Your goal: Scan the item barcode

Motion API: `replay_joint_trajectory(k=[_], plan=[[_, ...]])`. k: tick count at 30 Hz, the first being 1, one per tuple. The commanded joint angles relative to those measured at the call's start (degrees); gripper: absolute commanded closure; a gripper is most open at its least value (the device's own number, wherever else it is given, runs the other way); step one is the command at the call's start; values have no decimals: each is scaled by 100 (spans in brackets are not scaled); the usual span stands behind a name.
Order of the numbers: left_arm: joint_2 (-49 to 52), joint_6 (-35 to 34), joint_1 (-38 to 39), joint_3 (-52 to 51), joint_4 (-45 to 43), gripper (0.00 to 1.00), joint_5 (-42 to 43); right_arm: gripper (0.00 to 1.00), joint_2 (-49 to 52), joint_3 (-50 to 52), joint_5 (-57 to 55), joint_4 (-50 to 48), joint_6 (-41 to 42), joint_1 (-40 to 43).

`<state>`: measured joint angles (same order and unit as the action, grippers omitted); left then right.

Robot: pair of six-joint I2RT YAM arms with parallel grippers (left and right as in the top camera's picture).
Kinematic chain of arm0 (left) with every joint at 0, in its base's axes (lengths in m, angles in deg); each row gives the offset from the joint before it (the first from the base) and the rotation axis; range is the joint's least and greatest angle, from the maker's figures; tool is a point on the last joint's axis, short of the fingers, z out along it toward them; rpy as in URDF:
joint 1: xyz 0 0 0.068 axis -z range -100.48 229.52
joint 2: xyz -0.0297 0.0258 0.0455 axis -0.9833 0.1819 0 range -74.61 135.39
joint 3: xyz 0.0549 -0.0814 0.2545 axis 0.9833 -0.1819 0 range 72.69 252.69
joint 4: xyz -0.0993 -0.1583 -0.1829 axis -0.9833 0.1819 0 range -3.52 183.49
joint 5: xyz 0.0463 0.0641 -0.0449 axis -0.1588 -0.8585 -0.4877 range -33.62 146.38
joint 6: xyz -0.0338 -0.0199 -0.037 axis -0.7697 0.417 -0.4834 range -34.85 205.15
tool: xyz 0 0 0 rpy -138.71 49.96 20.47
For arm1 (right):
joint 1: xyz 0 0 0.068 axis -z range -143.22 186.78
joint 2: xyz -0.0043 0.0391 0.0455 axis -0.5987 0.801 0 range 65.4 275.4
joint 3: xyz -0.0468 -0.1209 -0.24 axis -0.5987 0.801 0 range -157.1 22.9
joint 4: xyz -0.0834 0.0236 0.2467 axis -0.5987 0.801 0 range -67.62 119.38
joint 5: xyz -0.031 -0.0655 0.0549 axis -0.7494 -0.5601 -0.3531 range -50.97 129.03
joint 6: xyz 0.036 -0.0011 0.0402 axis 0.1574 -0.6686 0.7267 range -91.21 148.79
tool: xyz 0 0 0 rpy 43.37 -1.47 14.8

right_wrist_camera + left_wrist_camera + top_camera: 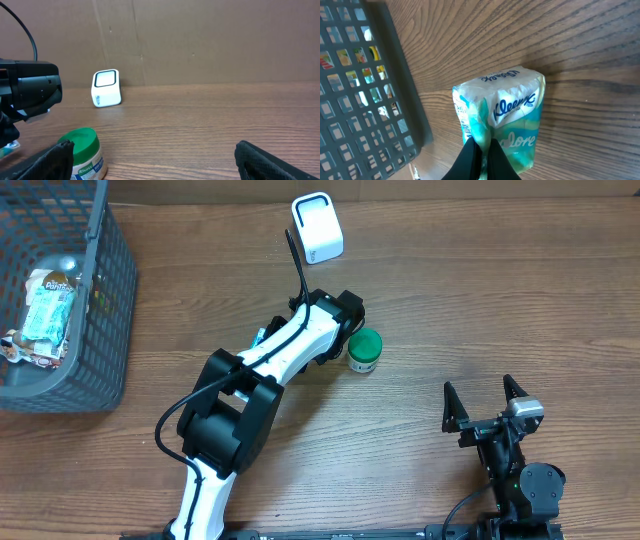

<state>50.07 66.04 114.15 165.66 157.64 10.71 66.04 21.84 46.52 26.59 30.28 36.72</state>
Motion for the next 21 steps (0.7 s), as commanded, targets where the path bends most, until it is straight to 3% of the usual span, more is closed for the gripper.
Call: replay_joint_trajectory(k=[1, 14, 21], plan=[[96, -345, 7, -35, -22, 96, -70, 0, -37, 61, 11, -20, -7, -26], [101, -363, 7, -341, -387, 96, 304, 0, -37, 61, 11, -20, -7, -26], [101, -363, 7, -341, -411, 68, 525, 0, -37, 61, 11, -20, -7, -26]])
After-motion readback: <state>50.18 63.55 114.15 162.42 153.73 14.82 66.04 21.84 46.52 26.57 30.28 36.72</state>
